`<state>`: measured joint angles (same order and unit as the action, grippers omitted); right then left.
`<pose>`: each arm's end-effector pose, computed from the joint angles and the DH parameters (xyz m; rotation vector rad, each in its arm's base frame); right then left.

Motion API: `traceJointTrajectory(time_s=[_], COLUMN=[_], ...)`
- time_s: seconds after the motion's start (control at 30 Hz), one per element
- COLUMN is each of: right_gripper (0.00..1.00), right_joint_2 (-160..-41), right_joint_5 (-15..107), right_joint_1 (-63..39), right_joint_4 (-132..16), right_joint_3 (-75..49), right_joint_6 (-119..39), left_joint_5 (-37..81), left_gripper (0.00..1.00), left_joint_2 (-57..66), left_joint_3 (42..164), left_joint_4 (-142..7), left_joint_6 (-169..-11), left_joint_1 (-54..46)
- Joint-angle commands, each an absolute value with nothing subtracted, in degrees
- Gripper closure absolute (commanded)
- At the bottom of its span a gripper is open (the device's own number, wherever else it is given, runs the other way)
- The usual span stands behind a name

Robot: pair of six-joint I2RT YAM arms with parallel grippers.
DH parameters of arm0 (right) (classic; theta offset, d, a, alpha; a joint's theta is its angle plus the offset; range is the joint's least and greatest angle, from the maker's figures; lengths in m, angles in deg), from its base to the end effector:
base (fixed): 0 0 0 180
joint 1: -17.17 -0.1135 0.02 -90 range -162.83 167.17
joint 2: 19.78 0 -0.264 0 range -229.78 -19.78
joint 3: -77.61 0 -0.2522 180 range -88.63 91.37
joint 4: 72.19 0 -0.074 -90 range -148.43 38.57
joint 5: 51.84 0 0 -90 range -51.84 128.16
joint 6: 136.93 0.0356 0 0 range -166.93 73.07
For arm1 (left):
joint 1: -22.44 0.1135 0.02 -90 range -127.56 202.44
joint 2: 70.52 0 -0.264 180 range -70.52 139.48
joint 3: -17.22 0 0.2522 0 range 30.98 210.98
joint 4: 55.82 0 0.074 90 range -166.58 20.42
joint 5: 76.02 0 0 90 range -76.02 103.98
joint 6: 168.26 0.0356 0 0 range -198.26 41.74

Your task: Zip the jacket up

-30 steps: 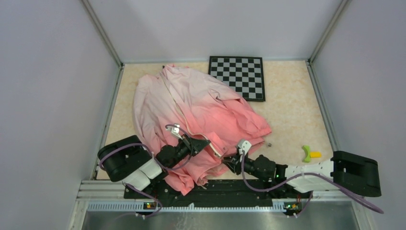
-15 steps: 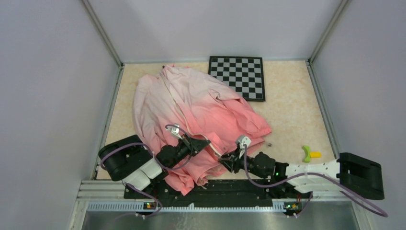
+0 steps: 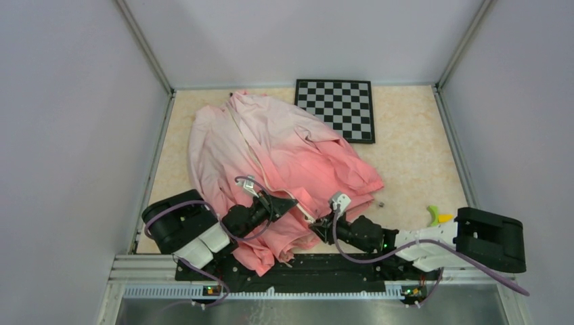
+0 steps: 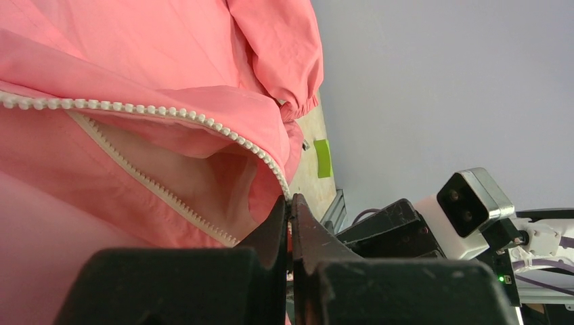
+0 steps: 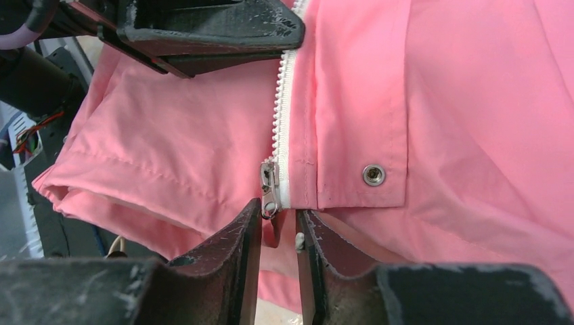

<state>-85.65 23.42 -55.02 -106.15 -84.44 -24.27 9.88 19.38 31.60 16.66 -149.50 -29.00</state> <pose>0.0656 0.1746 0.1411 -0.6213 1.8054 0.9275 0.1216 -0.1485 0.1275 -0.3853 1.8371 -1.5289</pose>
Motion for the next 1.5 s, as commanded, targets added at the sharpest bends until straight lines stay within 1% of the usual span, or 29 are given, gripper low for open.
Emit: traceJointTrajectory(time_s=[0.0,0.07,0.27,0.33,0.43,0.6,0.7,0.8,0.87,1.03,1.33,1.47], right_gripper=[0.74,0.74,0.81,0.86,1.0,1.0,1.0,1.0,1.0,1.0,1.0,1.0], right_joint_2=[-87.0,-87.8,-93.7,-96.0,-96.5,-90.0,-84.6,-78.5,-75.6,-71.6,-74.9,-75.7], right_joint_5=[19.3,18.8,18.0,16.3,9.5,3.4,-1.8,-4.1,-4.2,-1.2,-3.5,-3.0], right_joint_1=[-54.6,-54.6,-55.2,-56.0,-57.3,-57.6,-59.2,-59.3,-59.3,-59.3,-59.2,-59.2], right_joint_4=[-111.5,-113.5,-121.9,-124.6,-123.7,-116.3,-112.2,-102.9,-102.0,-106.1,-107.5,-111.7], right_joint_3=[-83.4,-83.8,-83.5,-83.4,-83.7,-86.1,-87.4,-86.9,-88.1,-93.3,-92.5,-94.2], right_joint_6=[-24.9,-24.9,-25.0,-24.2,-18.0,-2.1,2.0,4.5,3.7,-1.0,-3.5,-5.8], left_joint_5=[10.0,10.1,10.0,9.8,9.1,8.3,7.6,6.0,5.6,5.9,7.2,6.9], left_gripper=[1.0,1.0,1.0,1.0,1.0,1.0,1.0,1.0,1.0,1.0,1.0,1.0], left_joint_2=[20.1,20.2,21.2,21.8,22.6,23.6,24.9,25.2,24.7,23.9,25.1,25.1], left_joint_3=[28.2,28.3,28.4,28.1,27.2,26.1,25.5,24.7,24.6,24.3,24.4,23.5], left_joint_4=[27.3,27.4,28.6,29.6,31.5,32.4,33.1,33.1,33.1,33.1,33.1,33.1], left_joint_6=[-150.1,-150.2,-150.8,-151.2,-151.4,-151.5,-152.0,-151.7,-151.1,-150.6,-150.7,-150.2], left_joint_1=[-29.2,-29.2,-29.2,-29.2,-29.2,-29.2,-29.2,-29.2,-29.1,-29.1,-29.1,-29.1])
